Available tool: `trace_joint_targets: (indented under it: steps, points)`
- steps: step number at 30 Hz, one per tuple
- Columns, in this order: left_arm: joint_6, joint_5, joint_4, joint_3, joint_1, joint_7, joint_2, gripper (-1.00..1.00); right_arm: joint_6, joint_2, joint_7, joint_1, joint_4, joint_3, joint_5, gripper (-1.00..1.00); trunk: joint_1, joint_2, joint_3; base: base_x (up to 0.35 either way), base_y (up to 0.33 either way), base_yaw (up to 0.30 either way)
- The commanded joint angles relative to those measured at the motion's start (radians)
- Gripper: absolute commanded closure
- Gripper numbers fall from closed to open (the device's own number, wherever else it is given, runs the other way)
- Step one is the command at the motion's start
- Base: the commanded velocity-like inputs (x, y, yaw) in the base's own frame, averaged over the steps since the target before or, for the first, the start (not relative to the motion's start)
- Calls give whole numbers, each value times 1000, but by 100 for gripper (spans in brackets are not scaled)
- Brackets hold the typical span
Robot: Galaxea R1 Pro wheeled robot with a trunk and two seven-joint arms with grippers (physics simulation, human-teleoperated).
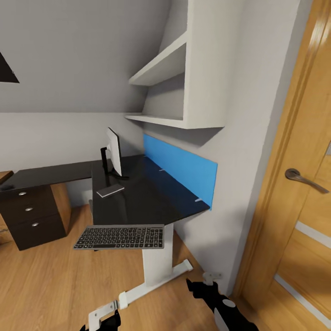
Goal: In the bedroom, organize the workspace by keeping the computer under the desk, ensuring the monitor is on the desk, placing the keyboard on the desk next to the monitor, placing the mouse on the desk next to the keyboard, moving the folder from the swivel chair onto the desk next to the mouse, stacking the notebook on top of the folder with the pen on top of the notebook, and positioning the swivel chair next to the desk.
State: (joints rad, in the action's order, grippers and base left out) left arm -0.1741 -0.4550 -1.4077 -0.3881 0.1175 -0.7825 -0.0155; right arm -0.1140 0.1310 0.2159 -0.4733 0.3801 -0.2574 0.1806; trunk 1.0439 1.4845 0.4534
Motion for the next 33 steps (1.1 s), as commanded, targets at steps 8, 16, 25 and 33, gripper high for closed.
trace_joint_targets:
  steps: [8, 16, 25, 33]
  points:
    - [-2, -1, 2, -4, 0, -7, -2, -100, 107, -8, 47, -2, 26, -11, 2, -100, 0, 1, 1, 19, -6, -8]
    - [-3, -9, -3, 1, 1, -11, -6, -100, 485, -53, 155, -14, 242, -12, -196, -100, 0, 1, 1, 1, 0, 0]
    - [-2, -67, 34, 3, 1, -11, -48, -100, 699, -121, 161, -176, 276, -13, -409, -100, 0, 1, 1, 0, 0, 0]
    - [2, -213, 123, 4, 1, -3, -101, -100, 914, -191, 165, -326, 189, -7, -769, -100, 16, 29, 13, 0, 0, 0]
